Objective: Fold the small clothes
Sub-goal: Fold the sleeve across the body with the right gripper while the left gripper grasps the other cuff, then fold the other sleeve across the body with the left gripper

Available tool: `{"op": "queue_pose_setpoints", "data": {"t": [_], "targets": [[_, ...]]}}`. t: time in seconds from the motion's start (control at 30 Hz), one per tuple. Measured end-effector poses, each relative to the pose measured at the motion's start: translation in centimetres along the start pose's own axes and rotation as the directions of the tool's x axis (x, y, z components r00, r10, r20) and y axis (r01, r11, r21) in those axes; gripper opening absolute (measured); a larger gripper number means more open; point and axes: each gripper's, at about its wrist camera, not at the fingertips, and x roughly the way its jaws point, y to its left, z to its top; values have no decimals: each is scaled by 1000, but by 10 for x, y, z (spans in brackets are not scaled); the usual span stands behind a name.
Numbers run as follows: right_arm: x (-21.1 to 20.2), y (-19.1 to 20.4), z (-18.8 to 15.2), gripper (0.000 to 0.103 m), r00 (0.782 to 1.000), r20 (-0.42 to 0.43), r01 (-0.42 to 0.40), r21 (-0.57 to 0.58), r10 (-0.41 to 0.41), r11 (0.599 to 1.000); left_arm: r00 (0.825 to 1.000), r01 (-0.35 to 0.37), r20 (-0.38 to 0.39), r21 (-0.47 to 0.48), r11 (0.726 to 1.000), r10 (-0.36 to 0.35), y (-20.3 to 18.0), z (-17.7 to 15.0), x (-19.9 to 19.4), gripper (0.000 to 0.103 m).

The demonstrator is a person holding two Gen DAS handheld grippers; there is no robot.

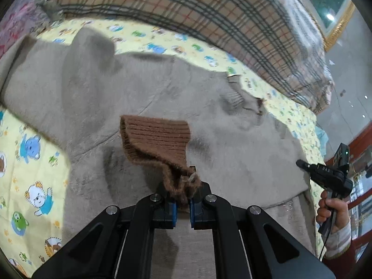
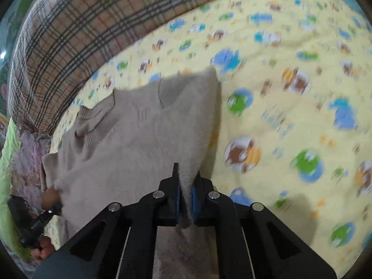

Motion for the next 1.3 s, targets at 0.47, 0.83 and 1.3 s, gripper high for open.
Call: {"op": "queue_pose_setpoints", "data": {"t": [0.47,0.83,1.3], "targets": [[-17,-10,-5,21,994,48,97,37,-99,995,993,-118,19,44,992,117,12,1,8,37],[-35,58,-75,37,990,-19,-138,-69,137,988,938,-323,104,-86,943,331,80,-5,-66,81],[-4,95,-123,37,966,-159,-214,-47,204,976,761,-648,-9,-39,761,648,189,49,-54,82]]}}
